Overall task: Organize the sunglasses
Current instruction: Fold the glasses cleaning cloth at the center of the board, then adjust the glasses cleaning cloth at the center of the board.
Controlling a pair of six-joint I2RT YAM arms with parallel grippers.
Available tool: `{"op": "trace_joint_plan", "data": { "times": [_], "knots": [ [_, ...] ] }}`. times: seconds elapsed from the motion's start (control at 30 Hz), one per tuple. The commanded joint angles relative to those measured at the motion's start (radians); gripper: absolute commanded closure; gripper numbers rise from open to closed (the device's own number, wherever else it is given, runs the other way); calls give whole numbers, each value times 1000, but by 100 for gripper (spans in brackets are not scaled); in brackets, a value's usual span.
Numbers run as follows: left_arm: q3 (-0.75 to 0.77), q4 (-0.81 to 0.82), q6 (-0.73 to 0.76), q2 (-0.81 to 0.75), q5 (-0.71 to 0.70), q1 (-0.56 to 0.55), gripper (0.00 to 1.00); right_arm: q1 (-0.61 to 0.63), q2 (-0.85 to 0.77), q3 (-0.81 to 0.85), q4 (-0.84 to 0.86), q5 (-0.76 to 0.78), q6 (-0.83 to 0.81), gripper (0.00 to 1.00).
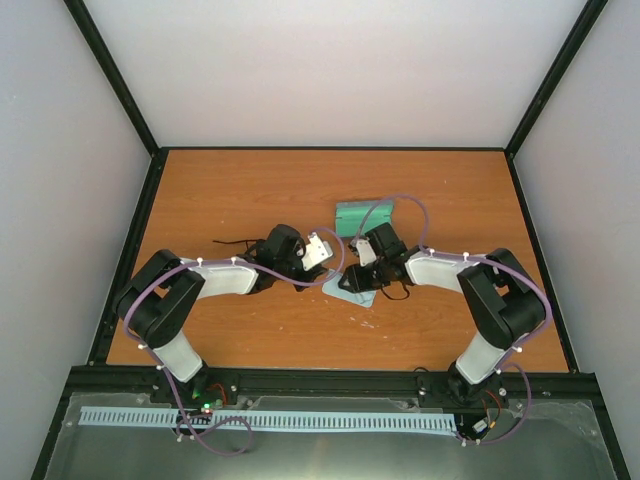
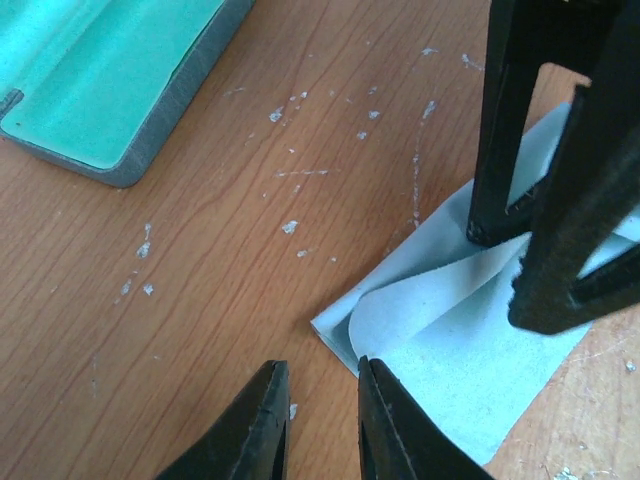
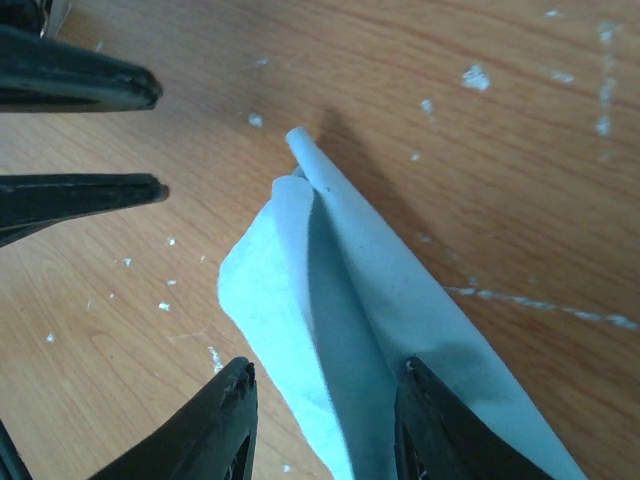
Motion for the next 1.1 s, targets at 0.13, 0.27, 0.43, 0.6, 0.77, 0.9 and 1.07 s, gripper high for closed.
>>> {"op": "trace_joint_plan", "data": {
  "times": [0.13,0.27,0.43,0.6,0.77,0.9,1.07],
  "knots": [
    [0,33,-12,-26,8,9,78,69,-4,14,38,-46,26,62],
    [2,33,-11,-22,9,10,78,82,-24,-12,35,-37,37,63],
    [6,39,-8,-21,6,14,77,79,-147,-43,-6,89,61,63],
    [27,45,-34,-23,37,58,76,21,-322,-77,-61,262,107,54],
    [55,29,-36,3,62,90,76,-29,-336,-65,-208,402,111,52],
    [64,29,-35,16,80,92,76,-28,-278,-83,-243,423,133,55],
    [69,6,56,18,143,84,83,-29,-234,-111,-206,409,176,56]
  ]
}}
